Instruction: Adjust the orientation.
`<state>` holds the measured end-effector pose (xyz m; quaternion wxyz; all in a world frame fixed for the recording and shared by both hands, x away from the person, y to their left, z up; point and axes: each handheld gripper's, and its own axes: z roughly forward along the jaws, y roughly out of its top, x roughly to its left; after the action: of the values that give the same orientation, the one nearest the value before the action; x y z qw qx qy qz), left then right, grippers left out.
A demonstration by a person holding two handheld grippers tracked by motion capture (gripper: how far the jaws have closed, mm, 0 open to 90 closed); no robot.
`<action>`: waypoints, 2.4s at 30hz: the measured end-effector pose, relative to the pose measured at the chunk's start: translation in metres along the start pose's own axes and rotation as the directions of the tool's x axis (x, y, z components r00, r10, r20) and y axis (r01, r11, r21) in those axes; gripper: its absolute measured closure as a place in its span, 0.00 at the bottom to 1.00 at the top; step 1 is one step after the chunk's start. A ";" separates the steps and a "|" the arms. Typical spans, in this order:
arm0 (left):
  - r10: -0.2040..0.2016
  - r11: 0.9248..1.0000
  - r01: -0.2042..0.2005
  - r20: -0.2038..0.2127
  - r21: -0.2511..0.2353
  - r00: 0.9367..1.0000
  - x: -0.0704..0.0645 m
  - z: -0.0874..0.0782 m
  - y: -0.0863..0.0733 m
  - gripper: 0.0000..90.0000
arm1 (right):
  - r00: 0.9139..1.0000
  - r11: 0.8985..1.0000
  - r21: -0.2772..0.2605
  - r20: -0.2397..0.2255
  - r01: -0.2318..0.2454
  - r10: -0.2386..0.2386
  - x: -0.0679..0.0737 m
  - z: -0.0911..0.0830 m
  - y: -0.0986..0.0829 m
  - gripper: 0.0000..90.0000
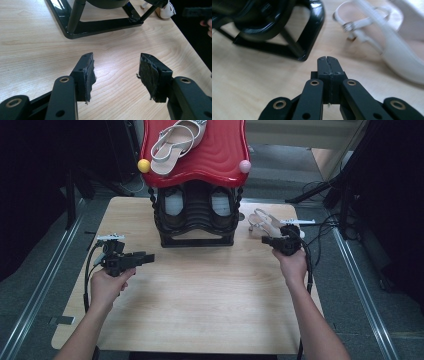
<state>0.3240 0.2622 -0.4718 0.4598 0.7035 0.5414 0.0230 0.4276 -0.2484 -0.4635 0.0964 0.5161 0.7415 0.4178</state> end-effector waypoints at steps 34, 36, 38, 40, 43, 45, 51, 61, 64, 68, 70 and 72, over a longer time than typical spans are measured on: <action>-0.004 1.000 0.004 0.033 0.006 0.999 0.004 -0.012 -0.023 0.52 | 0.975 0.990 0.046 0.185 -0.135 0.125 -0.049 0.061 0.066 1.00; -0.004 1.000 0.004 0.034 0.011 0.999 0.004 -0.012 -0.023 0.52 | 0.977 0.989 0.061 0.172 -0.138 0.126 -0.049 0.061 0.064 1.00; 0.003 1.000 -0.003 0.031 0.016 1.000 0.003 -0.010 -0.023 0.52 | 0.980 0.989 0.075 0.164 -0.126 0.112 -0.048 0.061 0.061 1.00; 0.011 1.000 -0.011 0.031 0.021 0.999 0.001 -0.009 -0.022 0.52 | 0.981 0.989 0.093 0.167 -0.116 0.099 -0.047 0.062 0.059 1.00; 0.020 0.999 -0.021 0.034 0.025 0.999 0.000 -0.008 -0.022 0.52 | 0.982 0.988 0.101 0.164 -0.114 0.097 -0.045 0.060 0.055 1.00; 0.018 0.999 -0.019 0.034 0.028 0.999 -0.001 -0.007 -0.022 0.52 | 0.983 0.990 0.095 0.161 -0.106 0.090 -0.044 0.058 0.052 1.00; 0.020 0.999 -0.021 0.037 0.025 0.999 -0.001 -0.007 -0.021 0.51 | 0.983 0.988 0.098 0.152 -0.117 0.101 -0.046 0.054 0.044 1.00; 0.010 1.000 -0.011 0.035 0.021 0.999 0.000 -0.007 -0.020 0.51 | 0.985 0.990 0.120 0.162 -0.073 0.053 -0.043 0.048 0.038 1.00; 0.011 1.000 -0.012 0.033 0.021 0.999 0.000 -0.007 -0.020 0.51 | 0.985 0.989 0.132 0.168 -0.064 0.041 -0.043 0.046 0.037 1.00; 0.015 1.000 -0.015 0.036 0.020 0.999 0.001 -0.007 -0.019 0.51 | 0.987 0.989 0.128 0.152 -0.072 0.052 -0.048 0.039 0.033 1.00; 0.013 1.000 -0.013 0.036 0.019 0.999 0.001 -0.006 -0.019 0.51 | 0.986 0.988 0.133 0.155 -0.073 0.052 -0.050 0.037 0.032 1.00; 0.012 1.000 -0.013 0.036 0.023 0.999 0.000 -0.006 -0.018 0.51 | 0.986 0.989 0.129 0.161 -0.074 0.053 -0.049 0.034 0.033 1.00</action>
<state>0.3077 0.2655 -0.4807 0.4609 0.7125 0.5290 0.0068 0.4913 -0.2684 -0.4753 0.1060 0.5761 0.7412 0.3280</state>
